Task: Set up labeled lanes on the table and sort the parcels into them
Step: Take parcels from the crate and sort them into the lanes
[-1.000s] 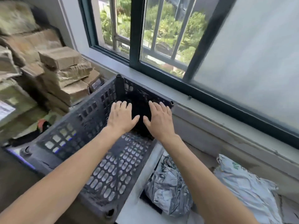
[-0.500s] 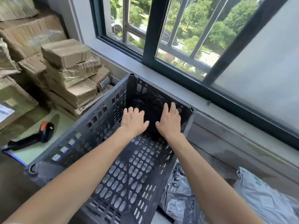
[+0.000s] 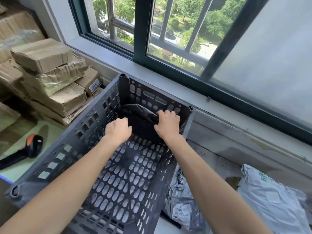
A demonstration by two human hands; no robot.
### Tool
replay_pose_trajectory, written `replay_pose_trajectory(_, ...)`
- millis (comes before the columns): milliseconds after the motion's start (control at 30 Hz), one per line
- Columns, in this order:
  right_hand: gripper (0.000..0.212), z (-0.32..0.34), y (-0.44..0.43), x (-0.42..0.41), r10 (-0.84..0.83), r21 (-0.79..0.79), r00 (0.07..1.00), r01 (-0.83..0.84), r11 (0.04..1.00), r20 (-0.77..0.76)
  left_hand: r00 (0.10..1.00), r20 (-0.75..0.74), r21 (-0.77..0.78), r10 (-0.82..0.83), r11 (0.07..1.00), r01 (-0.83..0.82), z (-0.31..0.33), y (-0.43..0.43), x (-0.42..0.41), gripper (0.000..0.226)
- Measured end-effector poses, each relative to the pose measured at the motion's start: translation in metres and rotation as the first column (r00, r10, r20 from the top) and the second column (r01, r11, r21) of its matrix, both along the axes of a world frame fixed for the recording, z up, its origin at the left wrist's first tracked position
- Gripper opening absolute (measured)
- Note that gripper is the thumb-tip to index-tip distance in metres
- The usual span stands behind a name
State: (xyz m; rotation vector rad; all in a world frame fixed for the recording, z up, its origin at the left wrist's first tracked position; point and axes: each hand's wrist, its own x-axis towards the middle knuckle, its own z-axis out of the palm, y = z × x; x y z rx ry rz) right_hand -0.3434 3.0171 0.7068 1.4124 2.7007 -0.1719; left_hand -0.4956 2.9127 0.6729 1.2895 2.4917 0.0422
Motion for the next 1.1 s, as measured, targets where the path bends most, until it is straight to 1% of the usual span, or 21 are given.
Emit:
replay_pose_trajectory(67,0.044,-0.001,-0.003,0.000,0.048,-0.071,0.999,-0.046,0.996,0.023,0.997,0.031,-0.016,0.065,0.998,-0.065,-0.004,-0.007,-0.006,0.033)
replay_pose_trajectory(133,0.035,-0.003,-0.007,0.002,0.087,-0.130,0.996,-0.090,0.988,-0.023,0.984,0.094,-0.023,0.152,0.988,-0.150,-0.006,-0.015,-0.013,0.035)
replay_pose_trajectory(167,0.032,-0.004,-0.009,0.004,0.096,-0.135,0.993,-0.105,0.985,-0.069,0.962,0.164,-0.026,0.218,0.976,-0.217,-0.008,-0.018,-0.018,0.038)
replay_pose_trajectory(200,0.033,-0.002,-0.010,0.006,0.097,-0.129,0.988,-0.113,0.985,-0.124,0.917,0.263,-0.036,0.300,0.953,-0.301,-0.008,-0.022,-0.023,0.042)
replay_pose_trajectory(233,0.036,0.002,-0.011,0.008,0.093,-0.130,0.979,-0.118,0.984,-0.184,0.838,0.381,-0.065,0.389,0.916,-0.396,-0.007,-0.027,-0.027,0.046)
replay_pose_trajectory(267,0.038,0.008,-0.010,0.011,0.092,-0.139,0.965,-0.130,0.982,-0.246,0.712,0.517,-0.115,0.474,0.863,-0.492,-0.008,-0.034,-0.031,0.050)
replay_pose_trajectory(300,0.039,0.014,-0.008,0.016,0.102,-0.153,0.946,-0.155,0.976,-0.308,0.519,0.665,-0.199,0.536,0.798,-0.569,-0.008,-0.040,-0.032,0.055)
replay_pose_trajectory(333,0.040,0.022,-0.005,0.022,0.114,-0.165,0.921,-0.186,0.968,-0.372,0.280,0.779,-0.307,0.561,0.732,-0.608,-0.007,-0.048,-0.032,0.060)
replay_pose_trajectory(367,0.040,0.029,-0.001,0.029,0.114,-0.174,0.890,-0.209,0.962,-0.441,0.049,0.841,-0.399,0.539,0.678,-0.617,-0.009,-0.055,-0.032,0.067)
replay_pose_trajectory(400,0.041,0.038,0.002,0.036,0.102,-0.181,0.847,-0.226,0.957,-0.522,-0.144,0.866,-0.457,0.479,0.642,-0.616,-0.012,-0.061,-0.033,0.073)
replay_pose_trajectory(433,0.041,0.048,0.004,0.043,0.090,-0.182,0.793,-0.246,0.952,-0.602,-0.280,0.873,-0.483,0.399,0.628,-0.610,-0.012,-0.066,-0.033,0.077)
replay_pose_trajectory(467,0.042,0.058,0.005,0.051,0.094,-0.165,0.737,-0.272,0.948,-0.669,-0.367,0.874,-0.484,0.319,0.634,-0.603,-0.009,-0.070,-0.032,0.076)
replay_pose_trajectory(533,0.034,0.073,0.003,0.064,0.155,-0.081,0.651,-0.318,0.945,-0.743,-0.461,0.872,-0.446,0.167,0.659,-0.605,0.002,-0.076,-0.028,0.066)
replay_pose_trajectory(567,0.028,0.079,0.002,0.069,0.197,-0.030,0.626,-0.333,0.942,-0.755,-0.478,0.874,-0.409,0.087,0.662,-0.628,0.010,-0.077,-0.025,0.059)
replay_pose_trajectory(633,0.022,0.086,-0.001,0.081,0.265,0.052,0.601,-0.347,0.936,-0.754,-0.453,0.888,-0.292,-0.077,0.665,-0.687,0.022,-0.079,-0.020,0.051)
replay_pose_trajectory(700,0.019,0.091,-0.004,0.092,0.319,0.115,0.588,-0.358,0.927,-0.744,-0.424,0.883,-0.189,-0.202,0.673,-0.715,0.033,-0.081,-0.016,0.052)
replay_pose_trajectory(767,0.018,0.090,-0.006,0.101,0.356,0.160,0.582,-0.361,0.919,-0.731,-0.378,0.888,-0.100,-0.260,0.695,-0.712,0.045,-0.082,-0.015,0.055)
replay_pose_trajectory(833,0.020,0.087,-0.007,0.108,0.387,0.196,0.575,-0.366,0.910,-0.721,-0.320,0.905,-0.027,-0.279,0.715,-0.698,0.056,-0.082,-0.015,0.049)
replay_pose_trajectory(967,0.027,0.082,-0.007,0.119,0.470,0.277,0.585,-0.392,0.877,-0.661,-0.258,0.940,-0.033,-0.223,0.693,-0.720,0.070,-0.073,-0.016,0.021)
replay_pose_trajectory(1000,0.030,0.079,-0.010,0.123,0.499,0.305,0.587,-0.402,0.863,-0.638,-0.242,0.947,-0.033,-0.213,0.684,-0.729,0.073,-0.070,-0.017,0.019)
replay_pose_trajectory(1100,0.036,0.069,-0.026,0.135,0.558,0.365,0.593,-0.423,0.829,-0.580,-0.206,0.960,-0.022,-0.187,0.688,-0.725,0.086,-0.065,-0.021,0.027)
